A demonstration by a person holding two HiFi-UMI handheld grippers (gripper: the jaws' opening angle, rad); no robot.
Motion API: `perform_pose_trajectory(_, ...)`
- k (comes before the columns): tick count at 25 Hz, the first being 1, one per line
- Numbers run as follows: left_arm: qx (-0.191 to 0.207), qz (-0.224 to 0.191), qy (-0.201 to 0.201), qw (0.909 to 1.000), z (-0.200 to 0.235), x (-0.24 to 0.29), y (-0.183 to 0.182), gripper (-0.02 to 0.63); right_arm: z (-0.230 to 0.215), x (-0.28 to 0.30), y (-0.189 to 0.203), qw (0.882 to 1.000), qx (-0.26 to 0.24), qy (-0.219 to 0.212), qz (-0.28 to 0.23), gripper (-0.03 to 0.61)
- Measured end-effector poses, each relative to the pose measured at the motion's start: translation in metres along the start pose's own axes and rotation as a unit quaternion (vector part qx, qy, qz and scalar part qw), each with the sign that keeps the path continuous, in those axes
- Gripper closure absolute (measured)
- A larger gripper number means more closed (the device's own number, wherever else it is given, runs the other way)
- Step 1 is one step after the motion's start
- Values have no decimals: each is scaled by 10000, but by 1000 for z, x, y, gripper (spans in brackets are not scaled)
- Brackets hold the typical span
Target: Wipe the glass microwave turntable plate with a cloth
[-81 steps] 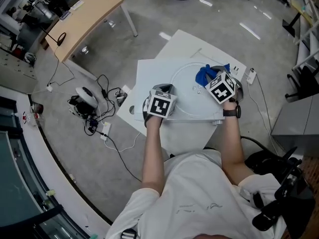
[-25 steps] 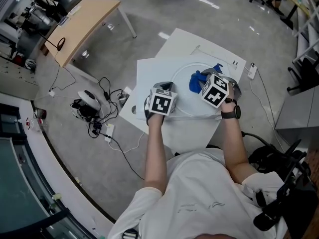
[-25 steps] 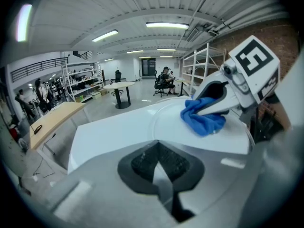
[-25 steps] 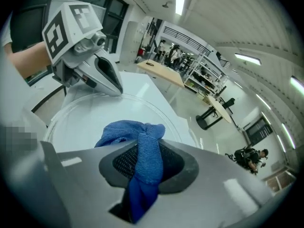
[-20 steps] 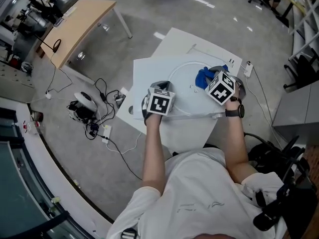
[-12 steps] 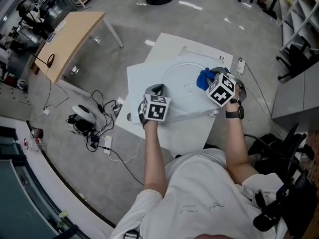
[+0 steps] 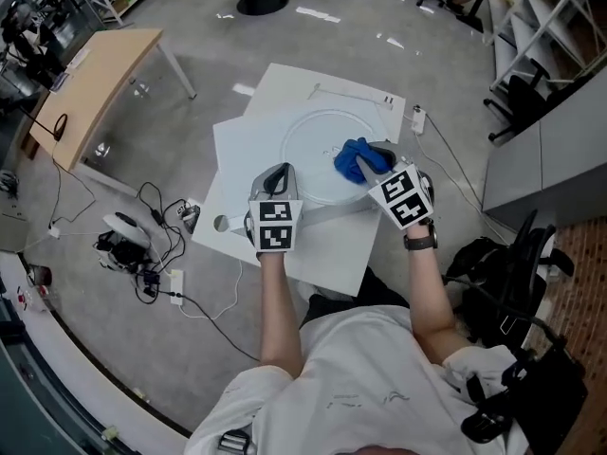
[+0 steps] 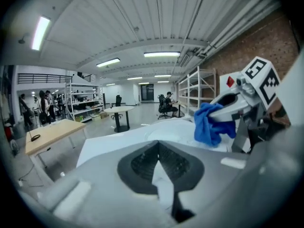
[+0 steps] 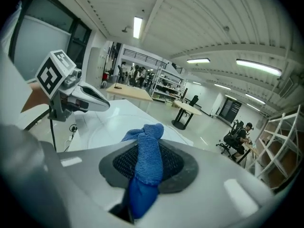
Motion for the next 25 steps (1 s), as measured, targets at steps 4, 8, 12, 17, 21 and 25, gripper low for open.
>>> perform_pose_trajectory(4,-104,-359,107,9992,-18,-12,-9,612,17,-26,-18,9989,-146,34,-434,488)
perform_pose_trajectory(8,-24,-489,130,9987,-50,-31,-16,612,16,-57,-23,9964,-27,12,-847,488)
perform_pose_trajectory(12,51,-922,-114,9957,-83,-68,-25,612,17,-105,-23,9882,97,140,-1523,488)
perform_pose_trajectory(17,-222,-1424,-539,9881,-156,-121,-10,612,19,-182,30,9753,696,121,-2092,489)
perform_pose_trajectory(21,-344,-1352,-512,9889,-233,-153,33,612,28,-229,90,9766,996,155,-1898,489)
perform_pose_trajectory(25,-85,-1390,-631,9882,-277,-181,31,612,46,-252,115,9763,997,-192,-1914,489)
Point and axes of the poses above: the fingertips, and each gripper's own axes: x forward along the fingers, z to its left, y out of its underside, the point moved 3 cm from there along -x, backward along the fingers, and after that the axes turned 7 degrees about -x, right-handed, at the moved point
